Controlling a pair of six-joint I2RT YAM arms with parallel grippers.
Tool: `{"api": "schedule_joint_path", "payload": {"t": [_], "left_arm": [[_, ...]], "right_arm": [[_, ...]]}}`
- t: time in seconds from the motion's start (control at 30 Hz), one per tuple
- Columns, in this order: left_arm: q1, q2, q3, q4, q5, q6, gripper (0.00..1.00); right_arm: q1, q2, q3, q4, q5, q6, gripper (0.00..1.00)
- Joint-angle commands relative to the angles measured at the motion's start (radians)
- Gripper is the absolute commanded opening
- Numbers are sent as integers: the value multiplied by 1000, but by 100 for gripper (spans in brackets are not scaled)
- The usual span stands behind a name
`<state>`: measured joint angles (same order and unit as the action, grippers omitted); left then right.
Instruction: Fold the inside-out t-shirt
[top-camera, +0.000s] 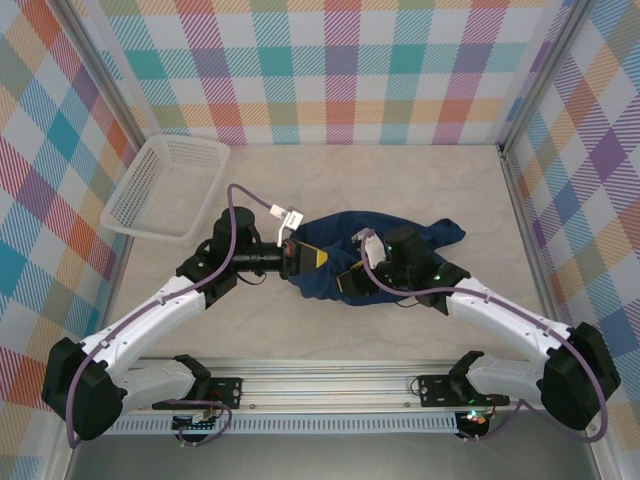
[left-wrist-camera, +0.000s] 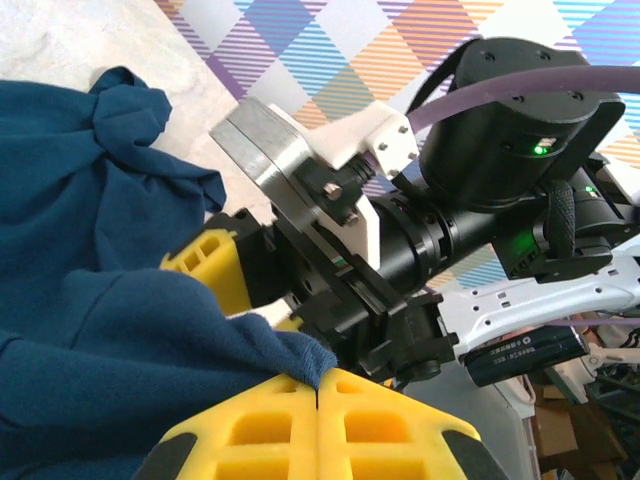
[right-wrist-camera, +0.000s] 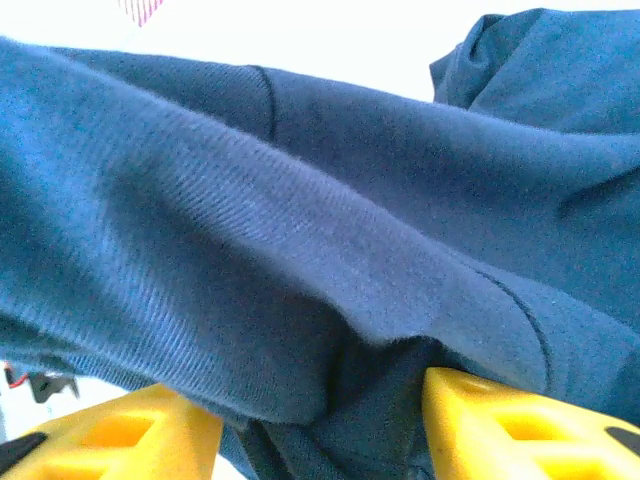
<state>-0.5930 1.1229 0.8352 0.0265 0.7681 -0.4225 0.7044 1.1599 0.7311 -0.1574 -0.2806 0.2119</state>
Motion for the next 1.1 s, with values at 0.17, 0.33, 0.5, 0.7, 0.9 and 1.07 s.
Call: {"api": "schedule_joint_path", "payload": {"t": [0.17, 0.33, 0.5, 0.7, 0.9, 1.07], "left_arm": [[9, -1, 30, -26, -8, 30, 0], [10, 5, 30, -33, -4, 41, 0], [10, 3, 33, -37, -3, 41, 0], [10, -6, 36, -49, -16, 42, 0], [11, -5, 40, -63, -21, 53, 0], [40, -25, 27, -58, -86, 36, 0]], "right_arm": [[-13, -46, 52, -24, -30, -111, 56], [-37, -60, 55, -49, -51, -144, 50], [-37, 29, 97, -8, -110, -158, 46], [-37, 76, 90, 31, -166, -166, 52], [-37, 118, 72, 100, -197, -150, 38], [-69, 67, 102, -8, -253, -150, 0]]}}
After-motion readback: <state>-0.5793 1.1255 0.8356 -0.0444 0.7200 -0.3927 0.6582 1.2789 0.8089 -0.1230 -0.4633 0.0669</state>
